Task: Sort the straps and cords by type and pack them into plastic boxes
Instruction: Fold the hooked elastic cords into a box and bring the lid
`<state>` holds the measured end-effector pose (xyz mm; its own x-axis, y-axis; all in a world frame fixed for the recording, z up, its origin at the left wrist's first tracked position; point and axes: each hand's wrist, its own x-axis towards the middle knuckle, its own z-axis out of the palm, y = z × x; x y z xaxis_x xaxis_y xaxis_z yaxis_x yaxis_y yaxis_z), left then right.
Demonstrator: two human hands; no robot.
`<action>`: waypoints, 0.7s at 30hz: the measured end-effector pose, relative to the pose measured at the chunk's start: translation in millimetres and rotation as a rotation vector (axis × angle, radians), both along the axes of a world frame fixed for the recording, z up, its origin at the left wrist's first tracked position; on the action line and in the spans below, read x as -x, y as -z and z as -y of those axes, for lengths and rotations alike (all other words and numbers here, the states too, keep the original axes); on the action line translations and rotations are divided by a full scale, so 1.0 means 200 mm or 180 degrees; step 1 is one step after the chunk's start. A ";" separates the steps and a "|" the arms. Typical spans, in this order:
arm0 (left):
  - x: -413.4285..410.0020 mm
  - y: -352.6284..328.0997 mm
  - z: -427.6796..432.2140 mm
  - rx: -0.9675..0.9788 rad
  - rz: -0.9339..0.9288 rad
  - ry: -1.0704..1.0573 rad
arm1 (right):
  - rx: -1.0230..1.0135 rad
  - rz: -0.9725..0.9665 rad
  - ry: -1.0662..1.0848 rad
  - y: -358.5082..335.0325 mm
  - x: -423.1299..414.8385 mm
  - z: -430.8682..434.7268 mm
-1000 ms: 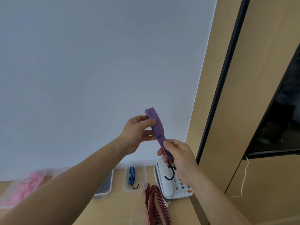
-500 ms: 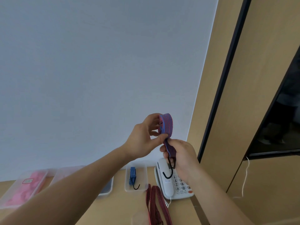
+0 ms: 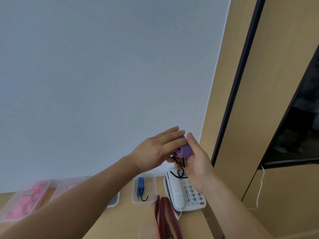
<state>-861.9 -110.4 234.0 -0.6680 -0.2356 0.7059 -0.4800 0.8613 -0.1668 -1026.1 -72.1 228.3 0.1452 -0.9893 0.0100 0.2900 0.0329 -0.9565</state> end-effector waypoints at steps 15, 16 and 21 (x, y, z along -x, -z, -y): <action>-0.13 0.05 -0.08 -0.4861 -0.2226 -0.0208 | 0.0998 -0.2365 0.0704 0.11 -0.15 0.01; -0.14 0.06 -0.08 -0.4913 -0.2343 -0.0200 | 0.1000 -0.2610 0.0770 0.12 -0.18 0.00; -0.24 0.12 -0.08 -0.5000 -0.2933 -0.0052 | 0.0947 -0.2635 0.0779 0.14 -0.29 0.01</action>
